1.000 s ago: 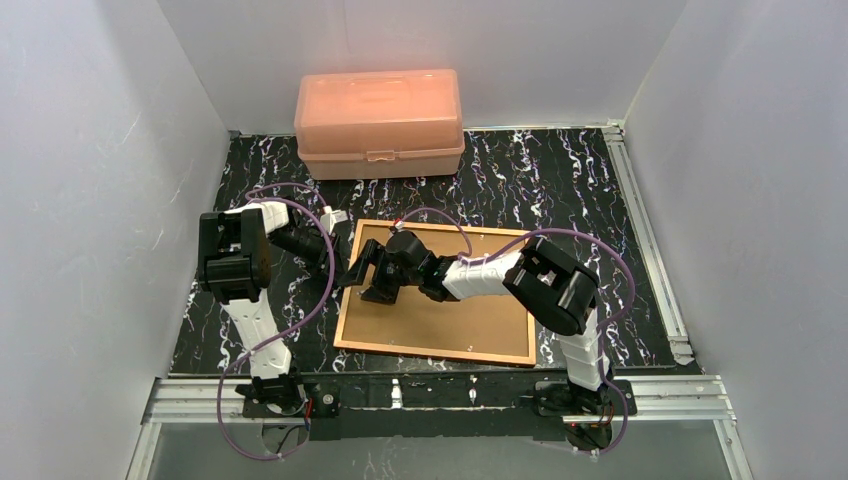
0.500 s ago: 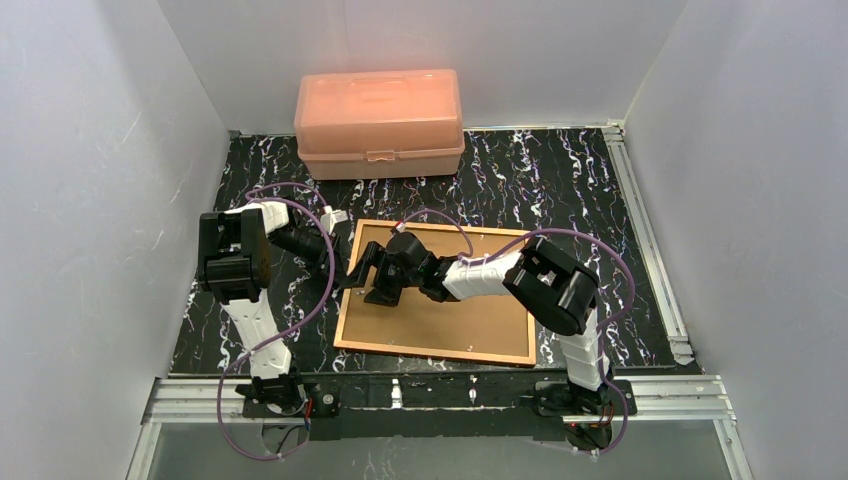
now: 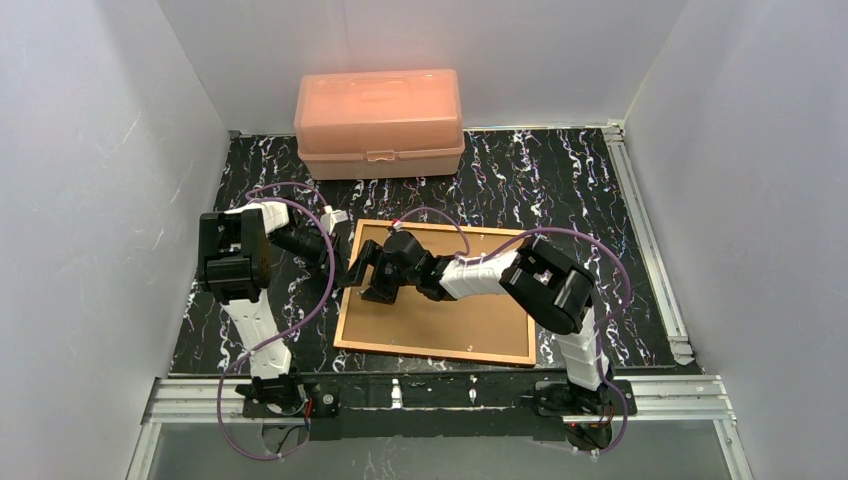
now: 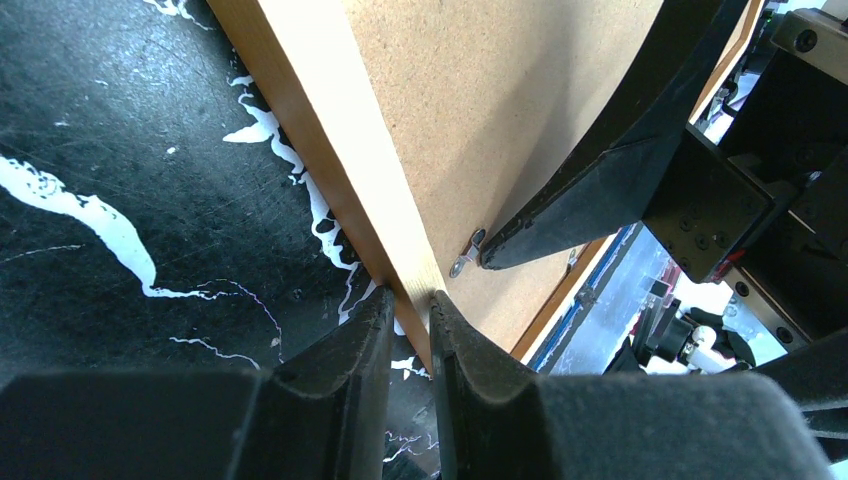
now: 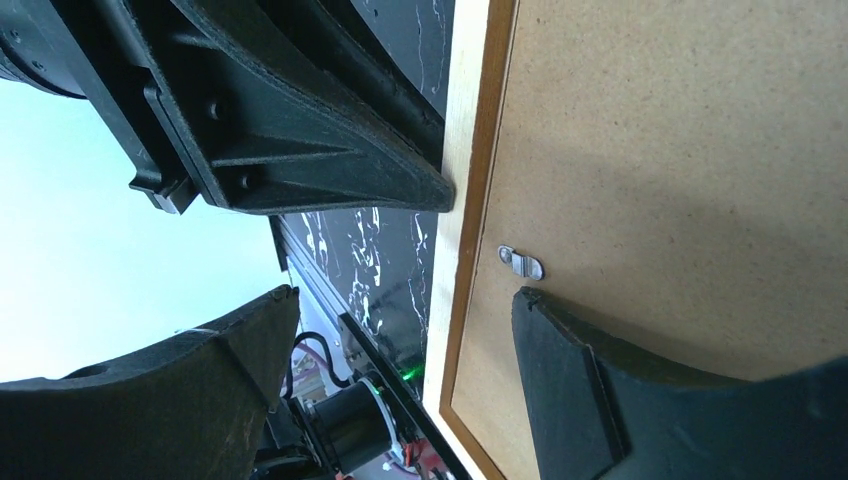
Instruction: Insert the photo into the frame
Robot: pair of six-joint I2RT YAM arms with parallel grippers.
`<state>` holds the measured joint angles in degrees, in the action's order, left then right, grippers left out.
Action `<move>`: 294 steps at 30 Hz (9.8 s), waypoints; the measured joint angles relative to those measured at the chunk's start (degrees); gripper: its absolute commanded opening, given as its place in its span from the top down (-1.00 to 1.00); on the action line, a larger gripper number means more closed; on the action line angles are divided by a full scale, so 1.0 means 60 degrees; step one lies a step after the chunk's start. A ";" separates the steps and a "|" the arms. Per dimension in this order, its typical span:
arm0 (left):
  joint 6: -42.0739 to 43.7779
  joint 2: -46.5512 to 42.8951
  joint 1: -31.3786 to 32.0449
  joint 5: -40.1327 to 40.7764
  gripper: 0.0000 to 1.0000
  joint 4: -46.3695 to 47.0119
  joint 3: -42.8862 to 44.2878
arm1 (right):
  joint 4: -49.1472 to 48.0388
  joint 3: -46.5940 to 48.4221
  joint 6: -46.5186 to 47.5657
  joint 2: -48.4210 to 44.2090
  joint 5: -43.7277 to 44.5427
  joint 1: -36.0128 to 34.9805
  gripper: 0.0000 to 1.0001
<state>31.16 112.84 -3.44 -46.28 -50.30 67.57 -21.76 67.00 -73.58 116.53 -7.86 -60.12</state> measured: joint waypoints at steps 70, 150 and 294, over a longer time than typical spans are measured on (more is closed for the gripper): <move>0.0204 0.0000 -0.0011 -0.0018 0.71 -0.0200 0.0000 | -0.0903 0.0922 0.0867 0.1020 -0.0663 0.0200 -0.57; 0.2612 -0.7009 -0.1585 -0.0302 -0.97 -0.4258 0.2685 | 0.6116 -0.2342 1.2783 -0.4058 0.3293 -0.3439 0.97; 0.2044 -0.8608 -0.1905 -0.1060 -0.97 0.1275 0.1606 | 1.3260 0.7395 1.4025 -0.3679 0.3515 -0.1002 0.64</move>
<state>43.42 61.19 -14.87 -52.64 -42.65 77.21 57.80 111.37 10.57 94.45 13.23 -66.13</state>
